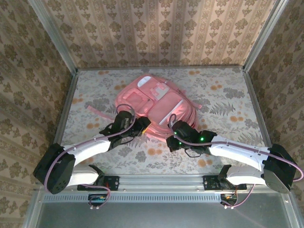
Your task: Pack books, pencil case, and school supplies into a backpack
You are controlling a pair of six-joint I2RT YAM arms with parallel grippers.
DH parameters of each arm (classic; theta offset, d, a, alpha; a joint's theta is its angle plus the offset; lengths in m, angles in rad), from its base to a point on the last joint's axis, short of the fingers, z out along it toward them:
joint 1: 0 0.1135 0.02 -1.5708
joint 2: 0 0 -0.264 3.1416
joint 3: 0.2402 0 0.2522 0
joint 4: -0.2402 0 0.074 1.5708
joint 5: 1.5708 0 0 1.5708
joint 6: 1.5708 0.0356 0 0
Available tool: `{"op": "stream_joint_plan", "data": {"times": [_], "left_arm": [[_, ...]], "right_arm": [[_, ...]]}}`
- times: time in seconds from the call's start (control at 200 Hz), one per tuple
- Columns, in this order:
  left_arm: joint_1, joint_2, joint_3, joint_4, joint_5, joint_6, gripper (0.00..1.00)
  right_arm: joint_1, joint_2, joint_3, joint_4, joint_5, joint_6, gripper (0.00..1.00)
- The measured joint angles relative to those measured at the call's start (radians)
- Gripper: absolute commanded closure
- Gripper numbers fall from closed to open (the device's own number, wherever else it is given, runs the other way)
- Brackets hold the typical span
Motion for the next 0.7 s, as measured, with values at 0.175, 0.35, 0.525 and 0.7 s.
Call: {"op": "stream_joint_plan", "data": {"times": [0.175,0.35,0.525,0.7], "left_arm": [[0.016,0.001,0.048,-0.061,-0.018,0.047,1.0],[0.059,-0.004,0.08,-0.122,0.0,0.082,1.0],[0.095,-0.055,0.092,-0.191,0.022,0.094,1.0],[0.121,-0.066,0.104,-0.228,0.06,0.111,1.0]], "right_arm": [[0.0,-0.003,0.0,0.013,0.0,-0.002,1.0],[0.0,-0.026,-0.014,0.027,0.005,-0.002,1.0],[-0.015,-0.068,-0.056,0.069,0.023,-0.002,1.0],[-0.063,-0.123,-0.093,0.1,0.012,-0.012,1.0]]}}
